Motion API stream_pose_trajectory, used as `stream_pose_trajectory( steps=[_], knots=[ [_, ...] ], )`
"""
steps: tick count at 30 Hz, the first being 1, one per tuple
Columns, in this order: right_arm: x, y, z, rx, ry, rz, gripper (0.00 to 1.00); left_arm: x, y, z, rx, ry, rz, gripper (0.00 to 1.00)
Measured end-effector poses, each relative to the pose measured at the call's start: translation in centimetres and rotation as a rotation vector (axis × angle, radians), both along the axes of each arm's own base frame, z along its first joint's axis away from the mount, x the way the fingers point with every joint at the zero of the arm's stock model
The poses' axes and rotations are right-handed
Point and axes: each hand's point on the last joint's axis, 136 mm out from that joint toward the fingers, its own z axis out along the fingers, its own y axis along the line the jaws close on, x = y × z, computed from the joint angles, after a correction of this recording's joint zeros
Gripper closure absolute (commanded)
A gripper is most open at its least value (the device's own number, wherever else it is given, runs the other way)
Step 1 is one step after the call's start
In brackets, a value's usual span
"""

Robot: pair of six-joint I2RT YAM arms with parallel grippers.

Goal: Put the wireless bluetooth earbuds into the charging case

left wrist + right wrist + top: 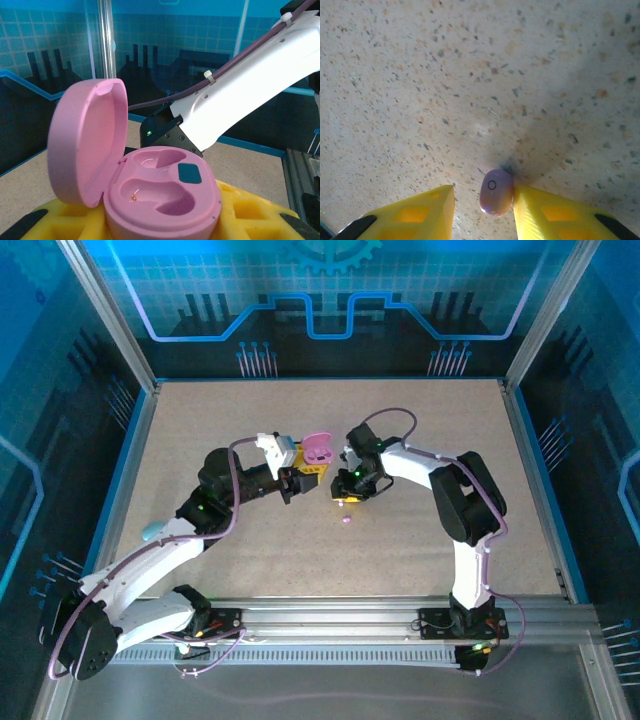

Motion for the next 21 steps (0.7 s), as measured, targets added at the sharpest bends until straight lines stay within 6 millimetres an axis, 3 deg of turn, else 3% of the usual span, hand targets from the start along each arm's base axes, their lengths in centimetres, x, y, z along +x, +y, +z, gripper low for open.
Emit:
stream_pose_trajectory(
  steps=[21],
  knots=[
    [0.8, 1.3, 0.2, -0.129, -0.013, 0.015, 0.60, 0.0, 0.8, 0.6, -0.010, -0.025, 0.045, 0.67]
  ],
)
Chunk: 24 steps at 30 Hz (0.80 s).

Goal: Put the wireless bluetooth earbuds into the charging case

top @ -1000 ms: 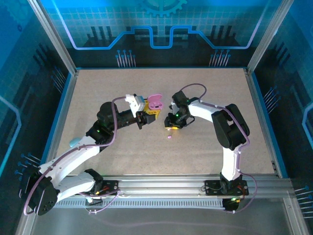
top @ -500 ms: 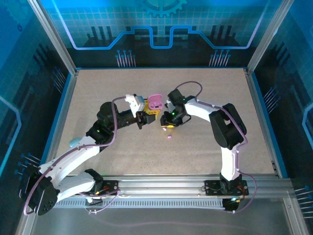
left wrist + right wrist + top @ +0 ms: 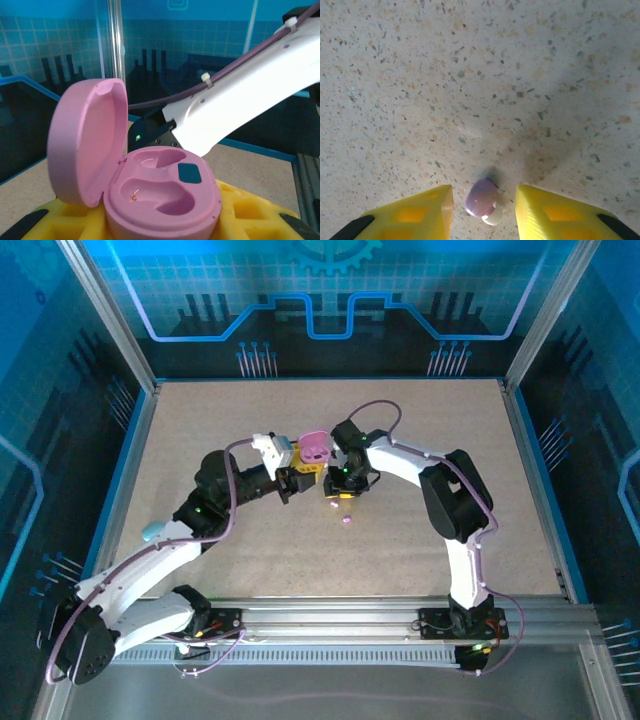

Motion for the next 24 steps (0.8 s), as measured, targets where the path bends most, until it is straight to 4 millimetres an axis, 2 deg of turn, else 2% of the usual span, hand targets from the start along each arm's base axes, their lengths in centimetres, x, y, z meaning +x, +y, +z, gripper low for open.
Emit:
stream_pose_trajectory(
  steps=[8, 15, 24],
  knots=[
    [-0.4, 0.9, -0.7, -0.058, 0.023, 0.015, 0.63, -0.3, 1.1, 1.7, -0.017, -0.061, 0.051, 0.67],
    [-0.5, 0.4, -0.8, -0.114, 0.031, 0.013, 0.67, -0.3, 1.4, 1.3, -0.012, -0.059, 0.065, 0.67],
    [-0.6, 1.0, -1.1, -0.145, 0.036, 0.042, 0.74, -0.3, 1.4, 1.0, -0.010, -0.055, 0.069, 0.67]
  ],
)
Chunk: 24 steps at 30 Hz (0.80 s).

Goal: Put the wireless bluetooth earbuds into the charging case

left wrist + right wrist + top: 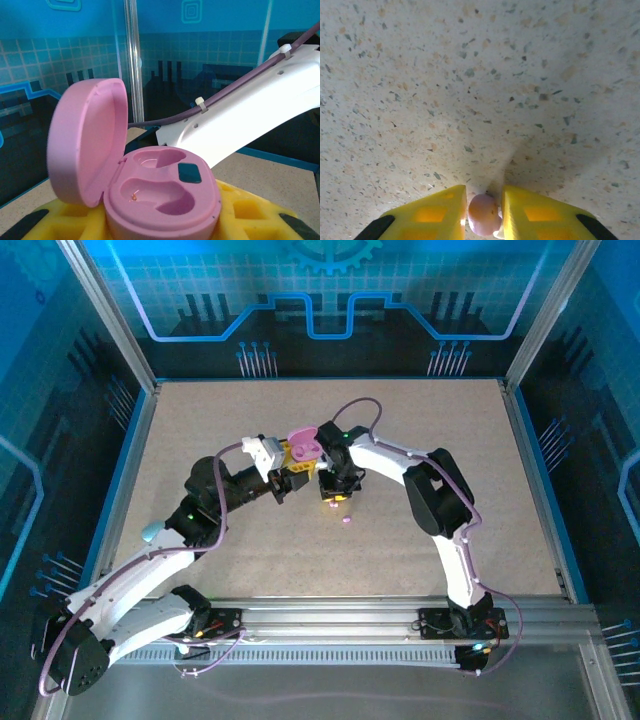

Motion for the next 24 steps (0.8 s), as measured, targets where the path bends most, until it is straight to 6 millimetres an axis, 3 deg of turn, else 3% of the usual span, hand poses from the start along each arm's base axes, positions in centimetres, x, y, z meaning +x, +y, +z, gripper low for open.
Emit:
stream_pose_trajectory(
  steps=[24],
  knots=[
    [-0.33, 0.18, -0.26, -0.074, 0.000, 0.094, 0.74, -0.01, 0.00, 0.02, 0.000, -0.001, 0.000, 0.67]
  ],
)
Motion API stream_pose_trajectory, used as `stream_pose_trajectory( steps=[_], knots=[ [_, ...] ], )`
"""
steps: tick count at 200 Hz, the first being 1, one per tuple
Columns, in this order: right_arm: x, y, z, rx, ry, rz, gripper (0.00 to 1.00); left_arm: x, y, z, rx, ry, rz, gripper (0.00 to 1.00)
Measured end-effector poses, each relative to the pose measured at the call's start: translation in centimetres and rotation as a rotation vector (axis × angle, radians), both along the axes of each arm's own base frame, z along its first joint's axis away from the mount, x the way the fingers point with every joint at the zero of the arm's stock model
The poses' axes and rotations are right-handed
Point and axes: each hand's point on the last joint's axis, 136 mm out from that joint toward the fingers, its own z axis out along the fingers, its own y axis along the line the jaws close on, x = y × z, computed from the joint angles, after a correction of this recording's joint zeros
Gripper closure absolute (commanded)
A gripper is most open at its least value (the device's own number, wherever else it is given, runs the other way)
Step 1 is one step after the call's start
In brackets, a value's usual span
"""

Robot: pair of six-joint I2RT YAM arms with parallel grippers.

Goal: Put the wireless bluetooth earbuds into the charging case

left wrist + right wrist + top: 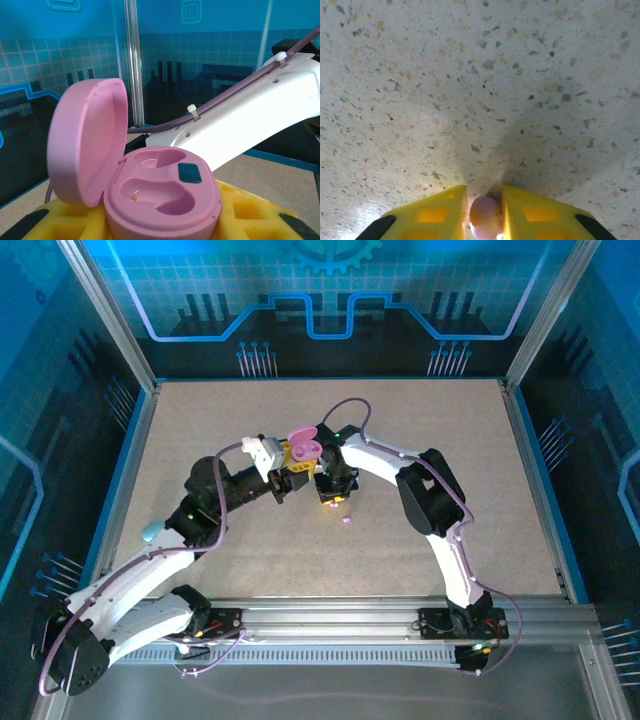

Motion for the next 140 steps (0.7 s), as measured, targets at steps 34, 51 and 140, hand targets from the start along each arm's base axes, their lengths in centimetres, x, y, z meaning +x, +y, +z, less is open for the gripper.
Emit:
stream_pose_trajectory(
  steps=[34, 51, 140],
  knots=[
    [-0.16, -0.05, -0.01, -0.016, -0.002, 0.017, 0.74, 0.01, 0.00, -0.01, 0.000, 0.000, 0.000, 0.67],
    [-0.22, -0.10, -0.04, -0.025, -0.006, 0.025, 0.74, 0.01, 0.00, -0.02, 0.000, 0.001, 0.000, 0.67],
    [-0.23, -0.17, -0.11, -0.047, -0.013, 0.045, 0.80, 0.02, -0.01, -0.20, 0.004, 0.007, 0.000, 0.67]
  ],
)
